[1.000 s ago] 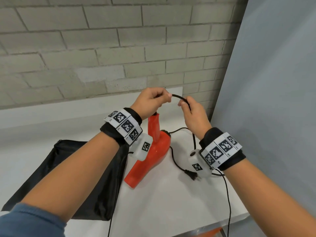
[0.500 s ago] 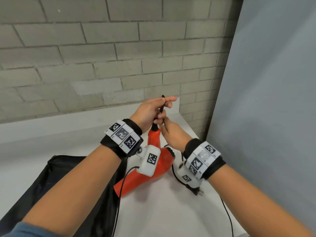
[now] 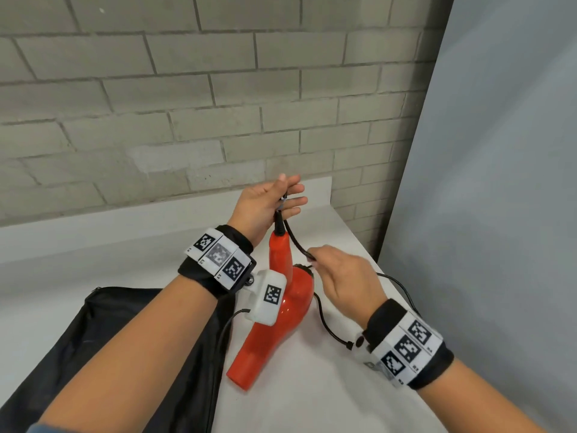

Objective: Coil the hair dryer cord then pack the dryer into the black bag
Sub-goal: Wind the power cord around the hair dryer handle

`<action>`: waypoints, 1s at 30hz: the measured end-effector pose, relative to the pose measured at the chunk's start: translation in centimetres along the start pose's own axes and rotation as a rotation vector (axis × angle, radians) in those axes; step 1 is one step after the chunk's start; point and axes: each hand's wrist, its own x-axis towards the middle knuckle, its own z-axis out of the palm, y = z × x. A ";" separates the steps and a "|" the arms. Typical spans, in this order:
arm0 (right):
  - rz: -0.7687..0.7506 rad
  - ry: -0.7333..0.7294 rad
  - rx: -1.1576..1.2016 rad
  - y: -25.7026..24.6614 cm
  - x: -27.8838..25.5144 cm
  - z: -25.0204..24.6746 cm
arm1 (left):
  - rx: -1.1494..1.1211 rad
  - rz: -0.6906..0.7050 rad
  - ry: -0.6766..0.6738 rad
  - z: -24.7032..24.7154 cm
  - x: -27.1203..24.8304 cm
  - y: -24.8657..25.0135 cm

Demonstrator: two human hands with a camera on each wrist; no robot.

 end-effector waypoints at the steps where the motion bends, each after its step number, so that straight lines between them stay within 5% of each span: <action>1: -0.043 0.036 -0.036 0.0 0.6 -0.5 | 0.024 0.004 -0.006 0.1 -0.1 -0.1; 5: -0.141 0.151 -0.004 -0.2 3.6 -2.6 | 0.187 0.002 -0.104 0.7 -0.9 0.7; 8: -0.073 0.171 0.014 -0.7 6.5 -3.6 | 0.304 0.015 -0.142 1.4 -1.7 0.8; 15: 0.279 -0.044 0.491 0.5 9.6 -2.7 | 0.099 -0.142 -0.225 0.5 -1.2 0.7; 21: 0.290 -0.047 0.659 0.6 8.9 -2.1 | 0.012 -0.264 -0.282 -0.6 -0.8 1.2; 30: 0.302 0.152 0.595 1.6 7.8 -0.2 | -0.179 -0.328 -0.313 -0.7 -0.8 1.2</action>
